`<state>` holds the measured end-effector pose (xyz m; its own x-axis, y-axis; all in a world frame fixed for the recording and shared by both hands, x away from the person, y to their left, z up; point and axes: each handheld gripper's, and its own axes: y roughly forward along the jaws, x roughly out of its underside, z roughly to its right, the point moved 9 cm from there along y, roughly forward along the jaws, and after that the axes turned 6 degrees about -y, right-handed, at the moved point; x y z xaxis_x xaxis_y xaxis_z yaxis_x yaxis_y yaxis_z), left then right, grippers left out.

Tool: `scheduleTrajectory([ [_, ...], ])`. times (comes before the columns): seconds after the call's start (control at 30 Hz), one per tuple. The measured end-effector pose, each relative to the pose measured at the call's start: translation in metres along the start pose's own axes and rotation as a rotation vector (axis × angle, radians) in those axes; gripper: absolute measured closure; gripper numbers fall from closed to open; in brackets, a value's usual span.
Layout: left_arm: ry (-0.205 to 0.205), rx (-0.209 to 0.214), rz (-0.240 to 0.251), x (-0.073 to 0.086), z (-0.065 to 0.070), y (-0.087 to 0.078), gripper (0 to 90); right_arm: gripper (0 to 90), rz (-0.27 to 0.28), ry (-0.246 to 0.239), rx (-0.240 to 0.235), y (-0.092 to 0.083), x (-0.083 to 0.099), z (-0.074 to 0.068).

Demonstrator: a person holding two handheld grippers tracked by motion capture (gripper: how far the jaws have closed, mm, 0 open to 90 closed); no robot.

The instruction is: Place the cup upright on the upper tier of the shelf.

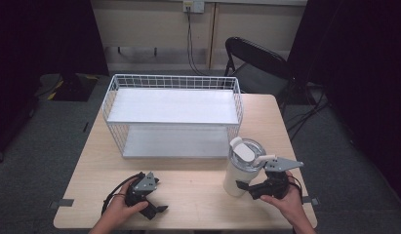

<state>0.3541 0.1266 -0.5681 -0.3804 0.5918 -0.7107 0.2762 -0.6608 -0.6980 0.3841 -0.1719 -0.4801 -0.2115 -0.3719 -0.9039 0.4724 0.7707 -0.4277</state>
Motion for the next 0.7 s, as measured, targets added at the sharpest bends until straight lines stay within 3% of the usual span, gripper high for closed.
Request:
scheduleTrajectory([
  [0.4,0.002,0.0,-0.002,0.0001,-0.0002,-0.0001,0.0,7.7,0.068,0.006,0.012,0.0069,0.0014,0.0005],
  [0.7,0.003,0.0,-0.003,0.0002,-0.0002,-0.0002,0.0,7.3,0.079,0.004,0.003,0.0096,0.0013,0.001],
])
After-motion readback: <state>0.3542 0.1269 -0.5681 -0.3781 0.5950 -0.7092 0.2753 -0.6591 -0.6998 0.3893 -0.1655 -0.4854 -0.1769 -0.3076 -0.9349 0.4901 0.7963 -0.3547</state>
